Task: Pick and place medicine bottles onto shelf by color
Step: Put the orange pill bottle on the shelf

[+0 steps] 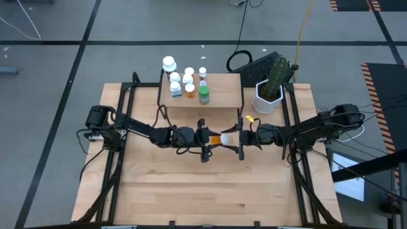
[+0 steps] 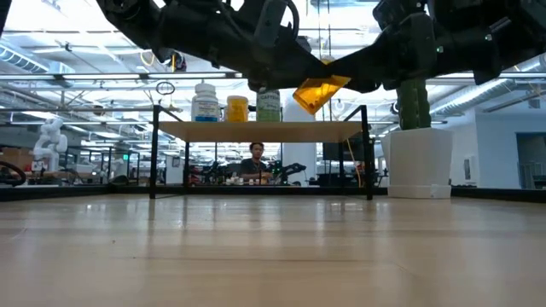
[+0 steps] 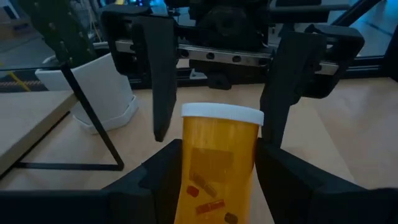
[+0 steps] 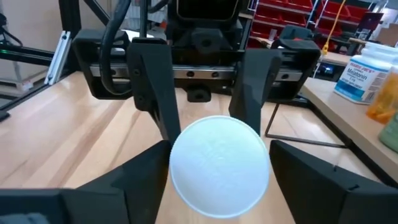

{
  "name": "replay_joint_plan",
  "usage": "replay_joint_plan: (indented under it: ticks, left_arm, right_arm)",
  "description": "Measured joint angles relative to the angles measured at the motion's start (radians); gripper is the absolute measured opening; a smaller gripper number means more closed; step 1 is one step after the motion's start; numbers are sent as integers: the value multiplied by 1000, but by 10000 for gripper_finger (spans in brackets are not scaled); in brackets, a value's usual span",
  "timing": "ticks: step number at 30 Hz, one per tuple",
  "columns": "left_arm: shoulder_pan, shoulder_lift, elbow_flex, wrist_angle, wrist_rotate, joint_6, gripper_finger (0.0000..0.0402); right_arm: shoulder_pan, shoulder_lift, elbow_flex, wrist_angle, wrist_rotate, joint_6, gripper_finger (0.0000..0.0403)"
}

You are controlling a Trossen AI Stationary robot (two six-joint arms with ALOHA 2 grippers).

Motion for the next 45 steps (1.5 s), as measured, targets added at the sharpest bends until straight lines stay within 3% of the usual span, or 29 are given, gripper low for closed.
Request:
replay_joint_plan:
  ticks: [10, 14, 20, 24, 29, 32, 35, 40, 45]
  left_arm:
    - [-4, 0, 0, -3, 13, -43, 197]
    - [-4, -1, 1, -24, -8, -38, 239]
    - [-19, -50, 3, -223, -208, 66, 329]
    - [-21, -103, 1, -385, -297, 12, 376]
    - [-26, -122, 2, -550, -294, -128, 398]
    - [-30, -111, 1, -599, -295, -230, 399]
    - [-38, -84, -1, -644, -290, -280, 399]
    - [-50, -59, 0, -616, -290, -303, 399]
    - [-52, -53, 1, -602, -291, -291, 399]
  right_arm:
    - [0, 0, 0, -12, -14, 6, 199]
    - [-5, 0, 0, -19, 2, 19, 205]
    - [-47, -15, 8, -55, 53, 65, 211]
    - [-79, -73, 57, -228, 36, 79, 200]
    - [-154, -153, 237, -567, 66, 12, 207]
    - [-240, -155, 420, -822, 133, -63, 209]
    - [-359, -93, 631, -1055, 131, -84, 207]
    - [-528, 65, 927, -1324, -5, -96, 208]
    - [-595, 216, 1074, -1406, -161, -100, 209]
